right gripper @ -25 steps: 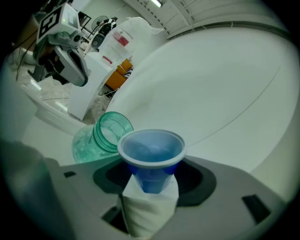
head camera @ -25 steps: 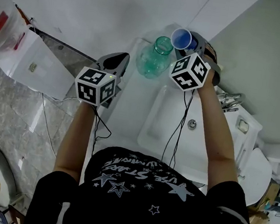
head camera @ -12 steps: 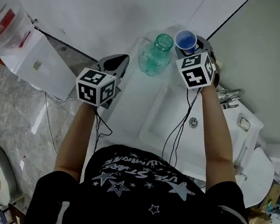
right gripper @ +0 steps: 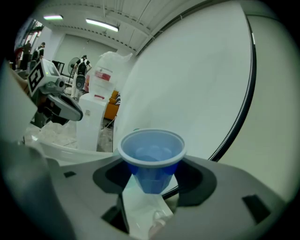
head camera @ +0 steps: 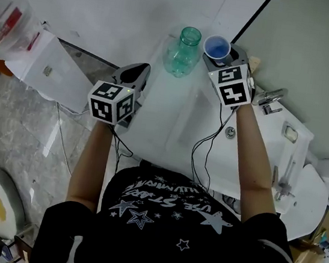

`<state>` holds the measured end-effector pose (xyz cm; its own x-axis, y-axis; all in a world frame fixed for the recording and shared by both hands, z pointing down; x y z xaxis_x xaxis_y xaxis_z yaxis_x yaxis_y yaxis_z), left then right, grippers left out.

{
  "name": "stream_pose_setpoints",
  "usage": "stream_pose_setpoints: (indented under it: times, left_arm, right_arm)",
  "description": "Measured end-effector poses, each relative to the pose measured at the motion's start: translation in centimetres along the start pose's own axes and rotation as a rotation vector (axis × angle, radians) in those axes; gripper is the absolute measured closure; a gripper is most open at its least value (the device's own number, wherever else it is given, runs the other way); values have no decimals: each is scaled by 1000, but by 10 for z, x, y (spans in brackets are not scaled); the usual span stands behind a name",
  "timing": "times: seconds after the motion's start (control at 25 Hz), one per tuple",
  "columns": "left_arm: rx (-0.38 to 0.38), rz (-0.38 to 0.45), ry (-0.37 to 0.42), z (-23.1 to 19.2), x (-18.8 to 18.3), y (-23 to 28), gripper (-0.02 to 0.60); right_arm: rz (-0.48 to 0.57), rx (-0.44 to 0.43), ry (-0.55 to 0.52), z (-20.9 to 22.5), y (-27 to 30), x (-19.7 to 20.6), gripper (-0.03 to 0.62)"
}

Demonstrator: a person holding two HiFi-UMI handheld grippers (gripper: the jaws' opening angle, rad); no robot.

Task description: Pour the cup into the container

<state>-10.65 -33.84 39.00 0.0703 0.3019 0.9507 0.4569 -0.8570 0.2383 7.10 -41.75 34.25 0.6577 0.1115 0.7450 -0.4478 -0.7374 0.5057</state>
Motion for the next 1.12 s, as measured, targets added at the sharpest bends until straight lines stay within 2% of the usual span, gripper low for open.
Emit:
stream_pose_setpoints:
  times: [0.32, 0.64, 0.92, 1.12]
  left_arm:
    - [-9, -33, -6, 20, 23, -25, 571]
    - [-19, -86, -23, 32, 52, -47, 571]
    - [-35, -135, -35, 33, 78, -58, 571]
    - [-35, -165, -44, 29, 94, -58, 571]
  right_arm:
    - [17, -44, 18, -43, -19, 22, 315]
    - [86, -106, 140, -80, -26, 40, 315]
    - [106, -135, 224, -106, -14, 71, 315]
    - [116, -142, 241, -127, -1, 86, 315]
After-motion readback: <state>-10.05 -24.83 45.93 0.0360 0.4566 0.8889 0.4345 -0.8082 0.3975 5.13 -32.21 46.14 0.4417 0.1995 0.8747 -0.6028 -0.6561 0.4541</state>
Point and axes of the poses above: the fingertips, and each gripper's own axes: y forward along the fingers, z to its right, x out of its underside, the point moved 1 cm from there along -y, backward along the fingers, and after that the axes turned 7 degrees about -x, right-handed, at the moved point
